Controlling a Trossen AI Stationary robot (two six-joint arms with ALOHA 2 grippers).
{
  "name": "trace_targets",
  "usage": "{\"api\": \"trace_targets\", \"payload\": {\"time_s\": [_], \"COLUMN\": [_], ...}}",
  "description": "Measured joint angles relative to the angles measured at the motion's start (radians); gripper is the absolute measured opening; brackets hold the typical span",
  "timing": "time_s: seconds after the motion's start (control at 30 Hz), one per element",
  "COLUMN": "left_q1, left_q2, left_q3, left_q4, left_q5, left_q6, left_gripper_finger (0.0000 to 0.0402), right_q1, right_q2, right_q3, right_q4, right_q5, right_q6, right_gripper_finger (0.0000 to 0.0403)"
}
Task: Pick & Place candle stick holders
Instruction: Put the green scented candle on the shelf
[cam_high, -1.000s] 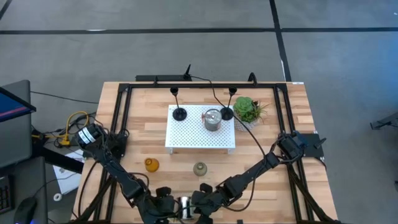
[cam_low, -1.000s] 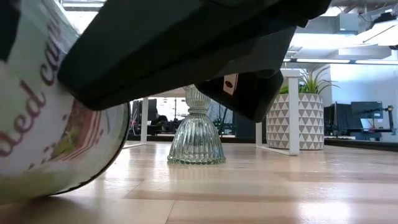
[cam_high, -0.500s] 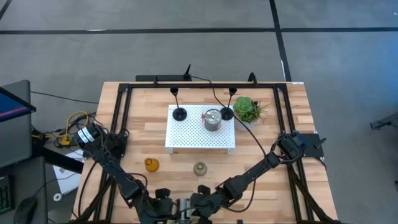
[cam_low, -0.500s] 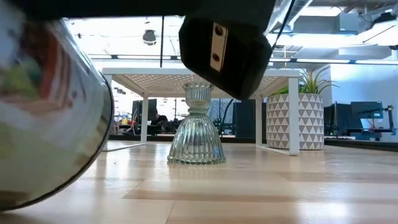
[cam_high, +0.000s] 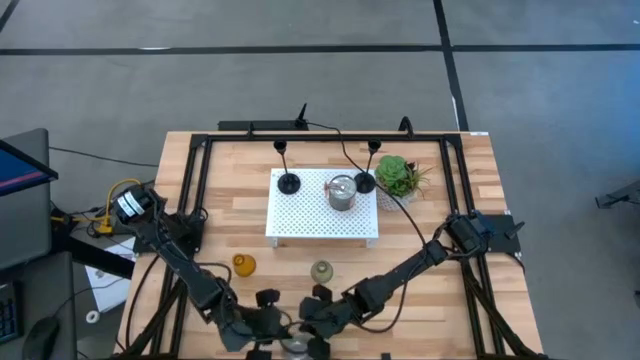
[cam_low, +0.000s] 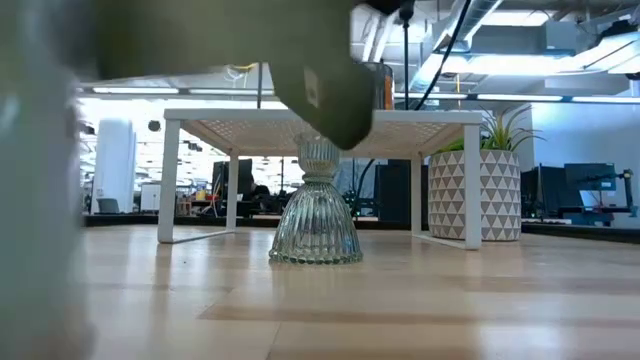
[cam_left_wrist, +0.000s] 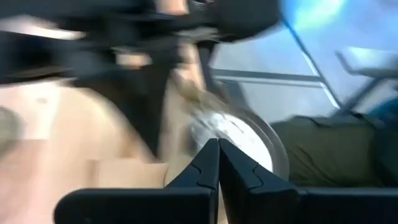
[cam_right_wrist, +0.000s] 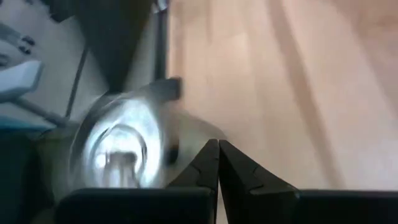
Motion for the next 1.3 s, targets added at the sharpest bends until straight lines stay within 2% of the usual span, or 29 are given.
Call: {"api": "trace_targets", "payload": {"time_s": [0.2,0.27,0.6,0.7,0.87,1.0,1.13,1.3], "left_q1": [-0.004,-0.005,0.007,0.016,0.013,-0.004,-0.029,-0.072], "left_q2": [0.017,0.022,0.011,0.007,-0.026,-0.075,-0.108,-0.09], "left_q3": [-0.001,-0.002,-0.002,-0.002,-0.003,-0.003,-0.003,-0.003], "left_q4": [-0.048,-0.05,-0.142,-0.192,-0.232,-0.232,-0.224,-0.125], "left_q5": [0.002,0.006,-0.09,-0.13,-0.13,-0.048,0.096,0.16], "left_q6": [-0.033,-0.033,0.001,0.001,0.0,0.0,-0.004,-0.011], "left_gripper_finger": [0.0003,0.0002,0.0002,0.0002,0.0002,0.0002,0.0002,0.0002], "right_q1": [-0.002,-0.004,-0.022,-0.031,-0.033,-0.018,0.002,0.03], "right_q2": [-0.001,-0.001,-0.003,-0.03,-0.11,-0.15,-0.162,-0.163], "right_q3": [0.0,0.0,-0.002,-0.005,-0.004,-0.004,-0.004,-0.004], "right_q4": [-0.013,-0.017,-0.075,-0.138,-0.246,-0.24,-0.217,-0.216], "right_q5": [-0.011,0.015,0.097,0.138,0.194,0.186,0.137,0.136], "right_q6": [-0.014,-0.017,-0.041,-0.045,-0.062,-0.112,-0.13,-0.127], "right_gripper_finger": [0.0,0.0,0.0,0.0,0.0,0.0,0.0,0.0]}}
